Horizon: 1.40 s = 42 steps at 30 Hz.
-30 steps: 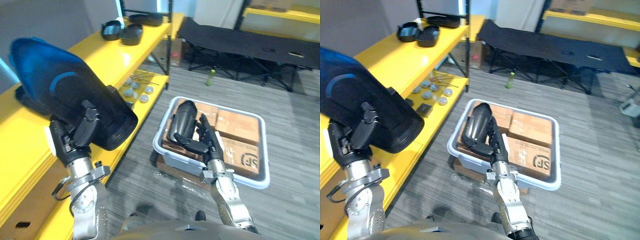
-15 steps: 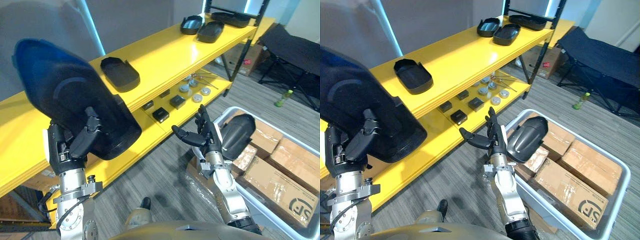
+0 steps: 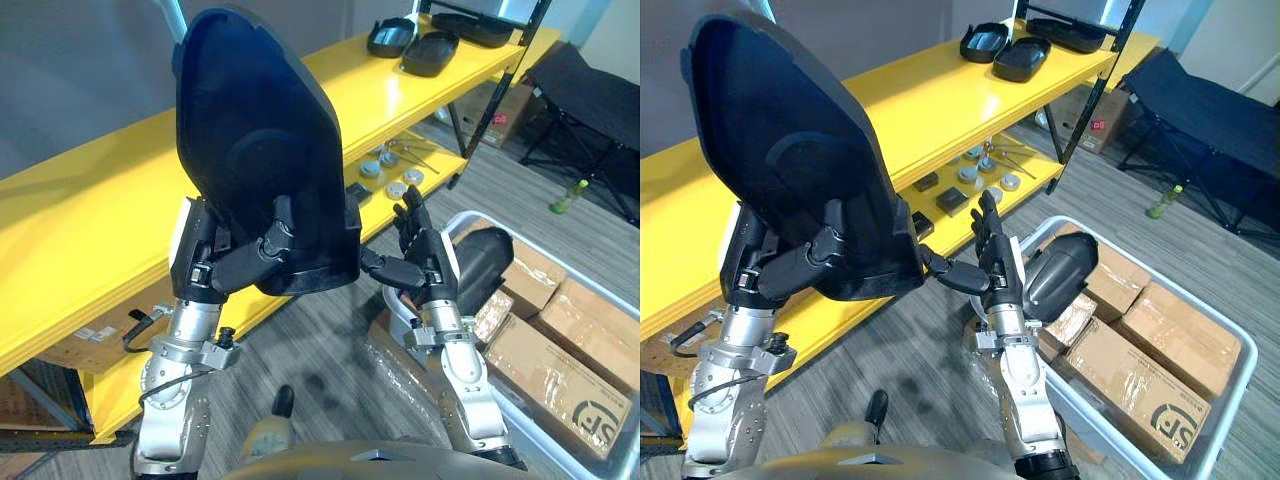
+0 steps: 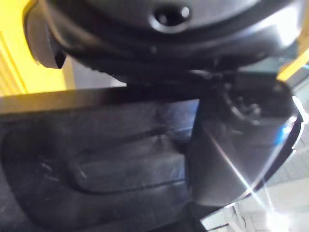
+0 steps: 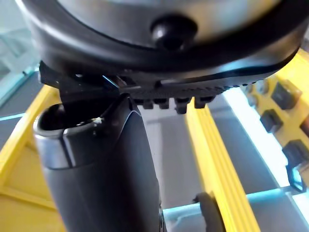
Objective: Walk over and take three plastic housings, then place them on the shelf
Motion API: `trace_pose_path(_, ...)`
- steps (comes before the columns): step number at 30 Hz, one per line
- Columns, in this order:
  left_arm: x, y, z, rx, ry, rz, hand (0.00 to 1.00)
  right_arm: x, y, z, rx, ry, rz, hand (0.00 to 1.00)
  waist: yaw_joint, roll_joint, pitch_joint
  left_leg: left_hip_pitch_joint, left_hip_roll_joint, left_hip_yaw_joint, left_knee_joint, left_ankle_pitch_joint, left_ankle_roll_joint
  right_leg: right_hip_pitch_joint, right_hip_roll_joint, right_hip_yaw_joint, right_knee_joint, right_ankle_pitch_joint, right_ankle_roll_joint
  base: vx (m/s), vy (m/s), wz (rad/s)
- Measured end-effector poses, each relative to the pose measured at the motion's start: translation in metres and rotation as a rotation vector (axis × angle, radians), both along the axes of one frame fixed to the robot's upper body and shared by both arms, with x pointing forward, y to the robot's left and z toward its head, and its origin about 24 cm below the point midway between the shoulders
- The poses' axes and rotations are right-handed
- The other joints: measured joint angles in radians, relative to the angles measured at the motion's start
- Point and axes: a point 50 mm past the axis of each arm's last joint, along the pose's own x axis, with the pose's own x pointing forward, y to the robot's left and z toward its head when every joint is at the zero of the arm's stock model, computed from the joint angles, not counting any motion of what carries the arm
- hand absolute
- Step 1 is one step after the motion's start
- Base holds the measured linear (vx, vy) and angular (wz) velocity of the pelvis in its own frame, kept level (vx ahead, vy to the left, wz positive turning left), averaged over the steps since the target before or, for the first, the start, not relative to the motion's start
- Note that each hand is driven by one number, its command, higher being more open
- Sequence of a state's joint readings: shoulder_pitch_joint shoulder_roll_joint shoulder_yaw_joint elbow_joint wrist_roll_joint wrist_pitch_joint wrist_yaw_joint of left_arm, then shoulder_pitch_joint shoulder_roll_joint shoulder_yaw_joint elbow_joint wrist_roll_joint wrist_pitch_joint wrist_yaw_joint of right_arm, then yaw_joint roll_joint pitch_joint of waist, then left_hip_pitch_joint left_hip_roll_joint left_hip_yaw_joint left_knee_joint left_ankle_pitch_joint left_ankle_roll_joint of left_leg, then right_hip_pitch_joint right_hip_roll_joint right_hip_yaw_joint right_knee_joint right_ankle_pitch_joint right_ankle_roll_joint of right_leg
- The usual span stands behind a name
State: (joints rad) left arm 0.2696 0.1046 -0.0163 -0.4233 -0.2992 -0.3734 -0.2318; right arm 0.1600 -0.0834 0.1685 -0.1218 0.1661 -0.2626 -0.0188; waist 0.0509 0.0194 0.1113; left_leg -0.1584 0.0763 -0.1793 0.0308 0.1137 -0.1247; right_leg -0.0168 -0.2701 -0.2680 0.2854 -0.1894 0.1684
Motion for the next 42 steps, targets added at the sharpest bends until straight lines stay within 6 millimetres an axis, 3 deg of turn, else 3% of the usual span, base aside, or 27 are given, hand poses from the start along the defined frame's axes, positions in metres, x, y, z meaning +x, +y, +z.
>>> trace_pose_path(5,-0.002,0.003,-0.004,-0.064,0.026,0.073,0.00,-0.001,-0.001,-0.001,-0.001,0.005,-0.003,1.00,0.002,0.007,0.005,-0.006,0.009,0.000,0.000,0.009,0.008,0.001,0.006,-0.017,0.009,-0.002,-0.002,-0.07,-0.023,0.10)
trace_pose_path(11,-0.015,0.012,-0.018,-0.116,0.105,0.173,0.00,-0.003,0.005,0.006,0.013,-0.033,0.030,1.00,0.013,0.002,0.008,-0.012,-0.029,0.001,0.044,-0.003,0.010,0.000,-0.037,-0.017,0.066,-0.026,0.008,0.00,0.017,0.07)
trace_pose_path(16,-0.021,0.014,-0.025,-0.145,0.143,0.217,0.00,-0.005,0.013,0.007,0.021,-0.044,0.058,1.00,0.029,0.016,0.017,-0.076,-0.048,0.004,0.225,-0.109,0.008,0.004,-0.058,-0.029,0.122,-0.075,0.018,-0.05,0.030,0.09)
trace_pose_path(19,-0.027,0.021,-0.025,-0.135,0.150,0.256,0.00,-0.006,0.018,0.008,0.031,-0.056,0.077,1.00,0.038,0.019,0.020,-0.119,-0.061,0.042,0.357,-0.180,0.027,0.020,-0.082,-0.022,0.140,-0.096,0.035,0.02,0.084,0.02)
trace_pose_path(22,-0.029,0.031,-0.024,-0.116,0.145,0.297,0.00,-0.006,0.017,0.008,0.032,-0.055,0.069,1.00,0.063,-0.002,0.023,-0.138,-0.098,0.065,0.477,-0.279,0.059,0.081,-0.112,-0.006,0.096,-0.109,0.030,0.14,0.157,0.03)
trace_pose_path(23,-0.029,0.035,-0.023,-0.099,0.145,0.305,0.00,-0.007,0.012,0.007,0.030,-0.051,0.047,1.00,0.062,0.006,0.003,-0.132,-0.120,0.075,0.500,-0.311,0.093,0.124,-0.109,-0.001,0.100,-0.111,-0.011,0.25,0.166,0.31)
trace_pose_path(24,-0.029,0.037,-0.022,-0.093,0.135,0.314,0.00,-0.007,0.009,0.007,0.028,-0.060,0.037,1.00,0.059,0.003,0.003,-0.136,-0.130,0.066,0.520,-0.327,0.085,0.094,-0.117,0.015,0.200,-0.106,-0.063,0.32,0.219,0.59)
trace_pose_path(25,-0.027,0.041,-0.020,-0.087,0.123,0.328,0.00,-0.007,0.005,0.006,0.029,-0.061,0.013,1.00,0.053,0.002,-0.003,-0.141,-0.158,0.043,0.547,-0.342,0.106,-0.010,-0.146,0.069,0.396,-0.022,-0.116,0.24,0.169,0.61)
trace_pose_path(26,-0.027,0.043,-0.018,-0.079,0.114,0.333,0.00,-0.007,0.003,0.005,0.031,-0.056,-0.001,1.00,0.052,-0.004,-0.004,-0.139,-0.169,0.033,0.547,-0.345,0.113,-0.053,-0.152,0.100,0.473,0.032,-0.141,0.30,0.196,0.80)
trace_pose_path(27,-0.026,0.048,-0.015,-0.057,0.101,0.340,0.00,-0.007,0.001,0.002,0.040,-0.042,-0.029,1.00,0.051,-0.020,-0.006,-0.127,-0.186,0.005,0.540,-0.351,0.128,-0.115,-0.147,0.162,0.577,0.162,-0.158,0.34,0.105,0.83)
trace_pose_path(28,-0.026,0.050,-0.014,-0.046,0.100,0.345,0.00,-0.006,-0.003,-0.002,0.051,-0.024,-0.063,1.00,0.044,-0.023,-0.007,-0.100,-0.198,-0.037,0.524,-0.352,0.139,-0.152,-0.129,0.207,0.648,0.322,-0.145,0.37,0.061,0.87)
trace_pose_path(29,-0.026,0.050,-0.014,-0.044,0.101,0.346,0.00,-0.006,-0.004,-0.003,0.055,-0.018,-0.078,1.00,0.039,-0.012,0.000,-0.084,-0.200,-0.057,0.517,-0.348,0.143,-0.168,-0.110,0.226,0.695,0.306,-0.131,0.38,0.043,0.85)
trace_pose_path(30,-0.026,0.051,-0.014,-0.054,0.103,0.363,0.00,-0.006,-0.003,-0.004,0.065,-0.015,-0.087,1.00,0.032,-0.020,-0.004,-0.044,-0.198,-0.090,0.498,-0.350,0.149,-0.197,-0.073,0.236,0.755,0.184,-0.123,0.35,0.014,0.74)
trace_pose_path(31,-0.026,0.052,-0.015,-0.060,0.104,0.369,0.00,-0.006,-0.002,-0.002,0.071,-0.021,-0.085,1.00,0.033,-0.010,0.001,0.008,-0.195,-0.114,0.454,-0.345,0.153,-0.221,-0.035,0.226,0.735,0.092,-0.117,0.34,0.006,0.64)
trace_pose_path(32,-0.026,0.051,-0.014,-0.066,0.104,0.369,0.00,-0.006,-0.001,0.000,0.073,-0.031,-0.084,1.00,0.033,-0.010,0.002,0.036,-0.193,-0.126,0.431,-0.342,0.153,-0.225,-0.016,0.214,0.693,0.060,-0.108,0.33,-0.042,0.57)
trace_pose_path(33,-0.025,0.049,-0.015,-0.081,0.105,0.365,0.00,-0.007,-0.001,0.009,0.080,-0.070,-0.080,1.00,0.033,-0.007,0.001,0.082,-0.188,-0.158,0.390,-0.337,0.152,-0.232,0.037,0.218,0.572,0.013,-0.107,0.31,-0.107,0.70)
trace_pose_path(35,-0.022,0.040,-0.015,-0.103,0.106,0.333,0.00,-0.013,-0.004,0.030,0.086,-0.171,-0.084,1.00,0.010,0.000,-0.005,0.095,-0.186,-0.234,0.376,-0.343,0.140,-0.228,0.137,0.303,0.359,-0.005,-0.104,0.29,-0.160,1.27)
trace_pose_path(36,-0.023,0.036,-0.016,-0.105,0.111,0.314,0.00,-0.019,-0.005,0.044,0.091,-0.242,-0.082,1.00,-0.004,-0.008,-0.010,0.097,-0.193,-0.273,0.375,-0.353,0.126,-0.222,0.168,0.353,0.253,0.013,-0.088,0.27,-0.216,1.47)
trace_pose_path(37,-0.025,0.033,-0.018,-0.099,0.119,0.305,0.00,-0.023,-0.005,0.053,0.098,-0.294,-0.078,1.00,0.001,-0.037,-0.026,0.104,-0.206,-0.297,0.368,-0.368,0.114,-0.217,0.155,0.341,0.179,0.068,-0.085,0.34,-0.310,1.23)
trace_pose_path(38,-0.026,0.034,-0.018,-0.097,0.119,0.308,0.00,-0.023,-0.004,0.057,0.100,-0.318,-0.071,1.00,0.007,-0.064,-0.043,0.101,-0.212,-0.298,0.372,-0.391,0.102,-0.196,0.136,0.317,0.143,0.083,-0.086,0.30,-0.292,0.77)
trace_pose_path(39,-0.026,0.034,-0.019,-0.105,0.120,0.313,0.00,-0.023,-0.003,0.058,0.098,-0.330,-0.067,1.00,0.014,-0.074,-0.051,0.098,-0.191,-0.273,0.380,-0.420,0.099,-0.165,0.130,0.290,0.110,0.051,-0.072,0.23,-0.330,0.89)
trace_pose_path(40,-0.026,0.033,-0.020,-0.118,0.124,0.315,0.00,-0.021,-0.007,0.060,0.080,-0.340,-0.072,1.00,0.008,-0.042,-0.039,0.081,-0.067,-0.133,0.390,-0.443,0.102,-0.112,0.149,0.213,0.070,0.043,-0.084,0.15,-0.317,1.15)
trace_pose_path(41,-0.027,0.032,-0.021,-0.114,0.129,0.304,0.00,-0.021,-0.014,0.058,0.058,-0.335,-0.085,1.00,0.001,-0.022,-0.042,0.071,0.015,-0.012,0.380,-0.433,0.097,-0.081,0.149,0.158,0.050,0.034,-0.096,0.16,-0.320,1.25)
trace_pose_path(42,-0.027,0.031,-0.022,-0.112,0.128,0.293,0.00,-0.021,-0.019,0.057,0.044,-0.328,-0.103,1.00,-0.001,-0.009,-0.046,0.066,0.048,0.041,0.374,-0.424,0.089,-0.065,0.149,0.133,0.036,0.034,-0.097,0.18,-0.210,1.24)
